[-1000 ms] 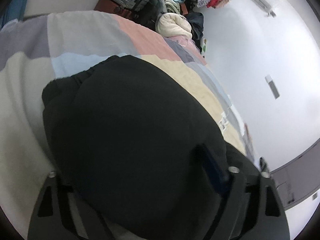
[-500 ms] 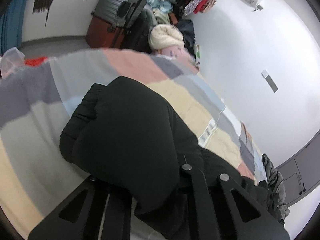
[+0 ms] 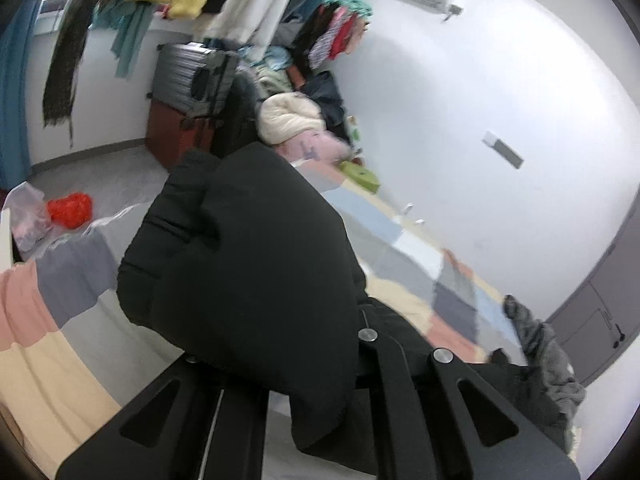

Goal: Fold large clothes
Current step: 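Grasp the other sleeve cuff with the left tool and lift it, then swing the held sleeve across the jacket body toward the right tool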

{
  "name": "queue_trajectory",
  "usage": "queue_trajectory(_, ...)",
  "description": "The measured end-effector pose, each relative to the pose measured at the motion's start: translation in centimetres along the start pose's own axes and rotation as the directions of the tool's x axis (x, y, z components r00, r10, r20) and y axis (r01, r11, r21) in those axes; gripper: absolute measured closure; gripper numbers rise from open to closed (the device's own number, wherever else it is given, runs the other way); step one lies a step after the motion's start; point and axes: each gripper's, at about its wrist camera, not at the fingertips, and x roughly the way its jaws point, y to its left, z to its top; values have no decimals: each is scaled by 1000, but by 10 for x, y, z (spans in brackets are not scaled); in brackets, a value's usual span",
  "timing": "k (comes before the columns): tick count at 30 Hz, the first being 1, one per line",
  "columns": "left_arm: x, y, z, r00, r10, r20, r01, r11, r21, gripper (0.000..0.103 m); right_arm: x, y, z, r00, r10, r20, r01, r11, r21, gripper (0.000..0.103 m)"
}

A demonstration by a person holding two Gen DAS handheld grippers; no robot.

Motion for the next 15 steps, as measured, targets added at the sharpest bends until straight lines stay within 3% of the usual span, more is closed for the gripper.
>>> queue_trajectory(10, -50, -134, 12, 995, -87, 42, 75, 971, 228, 95, -4, -19, 0, 1000, -2, 4, 2, 998, 58, 0)
queue_trajectory(15, -73, -198, -8, 987, -155, 43, 128, 920, 370, 95, -8, -24, 1, 1000, 2, 22, -4, 998, 64, 0)
